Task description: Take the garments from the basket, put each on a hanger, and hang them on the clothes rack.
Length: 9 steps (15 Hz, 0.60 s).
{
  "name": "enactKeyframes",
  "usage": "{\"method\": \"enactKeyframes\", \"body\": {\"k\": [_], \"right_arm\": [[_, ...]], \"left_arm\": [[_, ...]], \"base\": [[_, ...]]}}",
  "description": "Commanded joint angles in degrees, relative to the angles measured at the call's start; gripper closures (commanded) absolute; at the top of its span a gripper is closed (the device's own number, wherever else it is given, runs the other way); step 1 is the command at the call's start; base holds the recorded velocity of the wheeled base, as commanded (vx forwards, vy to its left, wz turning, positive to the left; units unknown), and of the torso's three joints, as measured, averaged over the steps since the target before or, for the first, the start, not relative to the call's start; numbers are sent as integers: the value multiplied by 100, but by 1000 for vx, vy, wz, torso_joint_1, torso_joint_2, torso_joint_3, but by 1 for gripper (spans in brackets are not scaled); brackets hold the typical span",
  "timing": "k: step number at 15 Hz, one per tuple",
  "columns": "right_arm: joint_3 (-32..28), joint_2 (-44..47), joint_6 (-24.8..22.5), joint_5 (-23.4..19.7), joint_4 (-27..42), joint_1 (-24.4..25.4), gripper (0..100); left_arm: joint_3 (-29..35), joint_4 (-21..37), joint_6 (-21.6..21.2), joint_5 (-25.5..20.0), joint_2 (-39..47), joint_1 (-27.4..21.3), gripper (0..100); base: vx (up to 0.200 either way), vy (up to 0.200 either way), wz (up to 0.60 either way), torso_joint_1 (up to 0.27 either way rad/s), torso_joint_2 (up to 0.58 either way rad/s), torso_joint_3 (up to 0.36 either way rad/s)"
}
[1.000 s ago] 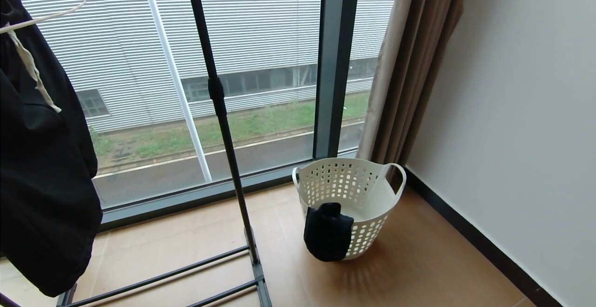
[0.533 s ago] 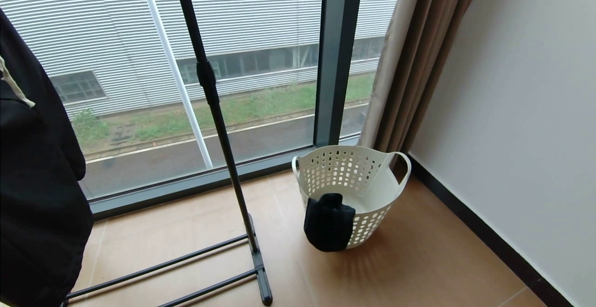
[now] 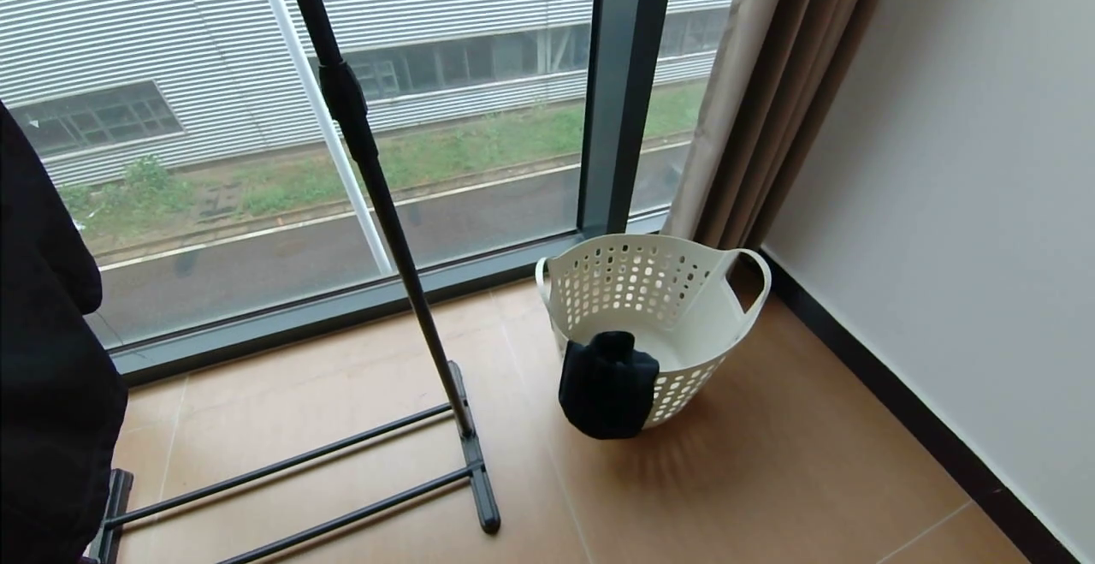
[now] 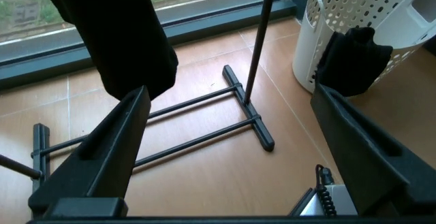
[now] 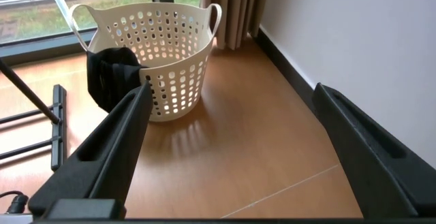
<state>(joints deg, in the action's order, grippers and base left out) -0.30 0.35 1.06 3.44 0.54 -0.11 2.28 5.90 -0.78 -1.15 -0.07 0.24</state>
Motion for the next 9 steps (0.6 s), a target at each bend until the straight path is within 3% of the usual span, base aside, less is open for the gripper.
{"method": "enactKeyframes", "body": {"k": [1, 9], "right_arm": [[-5, 9, -1, -1, -1, -7, 0], [-5, 9, -1, -1, -1, 2, 0]], "left_arm": [[1, -1, -1, 0, 7, 2, 0], [1, -1, 8, 0, 7, 2, 0]], "base": [[0, 0, 0, 2, 7, -193], [0, 0, 0, 2, 3, -199]]}}
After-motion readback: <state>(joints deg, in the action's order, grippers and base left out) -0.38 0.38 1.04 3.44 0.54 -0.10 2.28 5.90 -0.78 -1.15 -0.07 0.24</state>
